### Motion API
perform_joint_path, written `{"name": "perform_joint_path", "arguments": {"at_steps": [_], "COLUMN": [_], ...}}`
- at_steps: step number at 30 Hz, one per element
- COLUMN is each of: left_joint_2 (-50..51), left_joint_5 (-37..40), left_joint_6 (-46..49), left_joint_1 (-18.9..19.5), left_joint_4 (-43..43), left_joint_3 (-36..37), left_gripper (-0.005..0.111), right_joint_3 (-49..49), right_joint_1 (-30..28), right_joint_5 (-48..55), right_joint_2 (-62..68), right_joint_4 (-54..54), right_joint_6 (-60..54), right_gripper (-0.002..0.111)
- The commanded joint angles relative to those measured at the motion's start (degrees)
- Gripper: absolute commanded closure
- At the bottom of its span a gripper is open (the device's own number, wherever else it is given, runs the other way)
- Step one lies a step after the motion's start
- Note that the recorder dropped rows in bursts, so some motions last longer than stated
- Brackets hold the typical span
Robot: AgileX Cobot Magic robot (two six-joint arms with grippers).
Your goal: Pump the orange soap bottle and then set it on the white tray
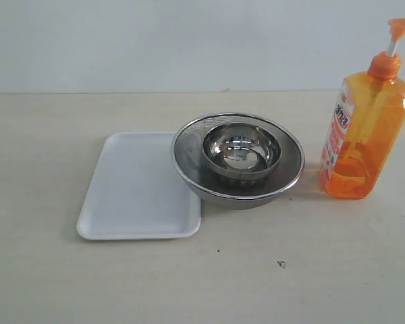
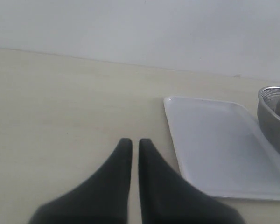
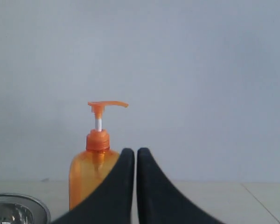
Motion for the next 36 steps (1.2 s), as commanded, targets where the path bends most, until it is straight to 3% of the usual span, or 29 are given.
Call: {"name": "perform_joint_path", "arguments": {"at_steps": [1, 8, 15, 30, 36], "left_joint_2": [-0.2, -0.2, -0.2, -0.2, -0.2], "left_joint_5": [-0.2, -0.2, -0.2, -0.2, -0.2], "left_joint_6": [0.1, 0.1, 0.1, 0.1, 0.1], "left_joint_1": [0.2, 0.2, 0.2, 0.2, 0.2], "left_joint_4": [0.0, 0.0, 0.0, 0.0, 0.0], "left_joint_3": [0.2, 0.2, 0.2, 0.2, 0.2], "left_gripper": [0.102, 0.102, 0.102, 0.102, 0.102], "right_joint_3": [-8.3, -17.4, -17.5, -17.5, -17.5], "right_joint_1": [-0.2, -0.2, -0.2, -0.2, 5.2], "right_joint_5": [10.8, 24.3, 19.8, 18.1, 26.2], "right_joint_2": [5.8, 25.5, 38.1, 41.4, 41.4], "right_joint_4": [0.0, 4.9, 7.2, 9.0, 15.5], "right_joint_6": [0.3, 0.3, 0.5, 2.2, -3.9], "right_gripper": [0.108, 0.108, 0.108, 0.108, 0.108]}}
